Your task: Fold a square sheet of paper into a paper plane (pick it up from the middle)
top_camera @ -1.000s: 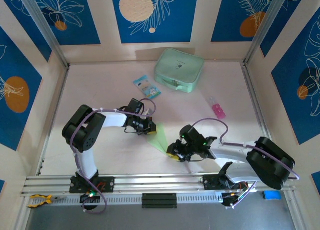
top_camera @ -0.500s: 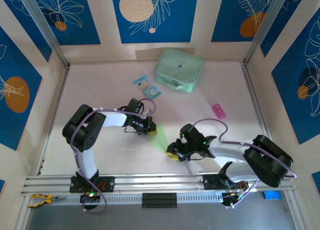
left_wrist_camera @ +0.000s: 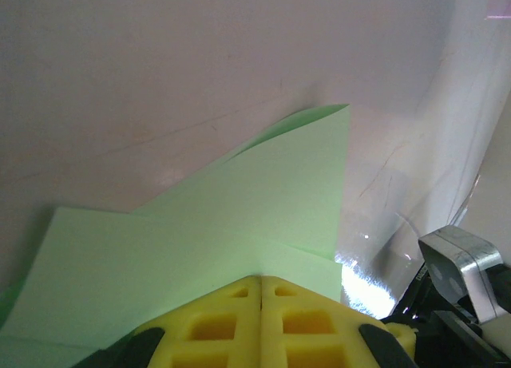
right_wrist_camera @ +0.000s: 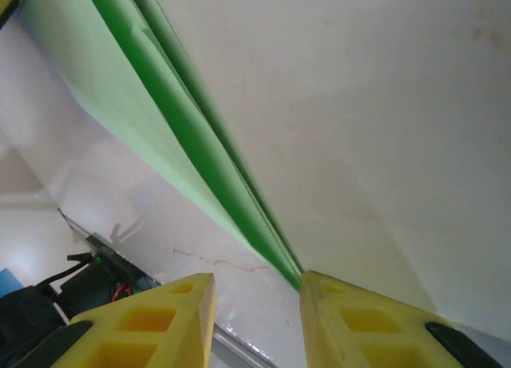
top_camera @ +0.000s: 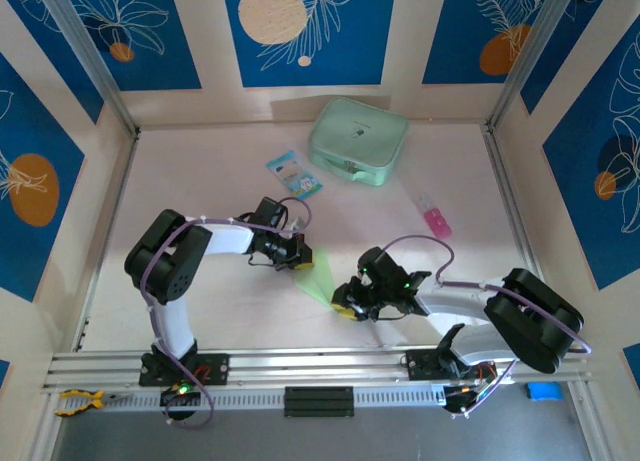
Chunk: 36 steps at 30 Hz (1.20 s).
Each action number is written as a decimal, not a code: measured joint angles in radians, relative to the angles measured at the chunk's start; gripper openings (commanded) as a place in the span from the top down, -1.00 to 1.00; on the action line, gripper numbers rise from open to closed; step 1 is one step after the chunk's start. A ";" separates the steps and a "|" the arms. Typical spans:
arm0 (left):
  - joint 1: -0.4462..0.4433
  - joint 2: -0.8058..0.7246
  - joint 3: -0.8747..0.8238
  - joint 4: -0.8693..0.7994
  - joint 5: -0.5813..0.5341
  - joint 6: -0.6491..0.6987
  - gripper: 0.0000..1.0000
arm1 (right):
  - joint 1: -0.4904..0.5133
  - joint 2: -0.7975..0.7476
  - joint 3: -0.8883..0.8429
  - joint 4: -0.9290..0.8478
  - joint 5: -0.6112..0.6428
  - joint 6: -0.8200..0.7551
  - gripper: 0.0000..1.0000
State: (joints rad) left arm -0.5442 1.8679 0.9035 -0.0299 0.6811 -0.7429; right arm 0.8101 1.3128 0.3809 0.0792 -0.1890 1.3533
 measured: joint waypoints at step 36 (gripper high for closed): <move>0.003 0.000 -0.003 0.008 0.008 -0.011 0.98 | -0.055 0.154 0.212 -0.096 0.119 -0.313 0.19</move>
State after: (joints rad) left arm -0.5411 1.8679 0.9009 -0.0223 0.6888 -0.7536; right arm 0.7551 1.4673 0.5930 -0.0170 -0.0704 1.0401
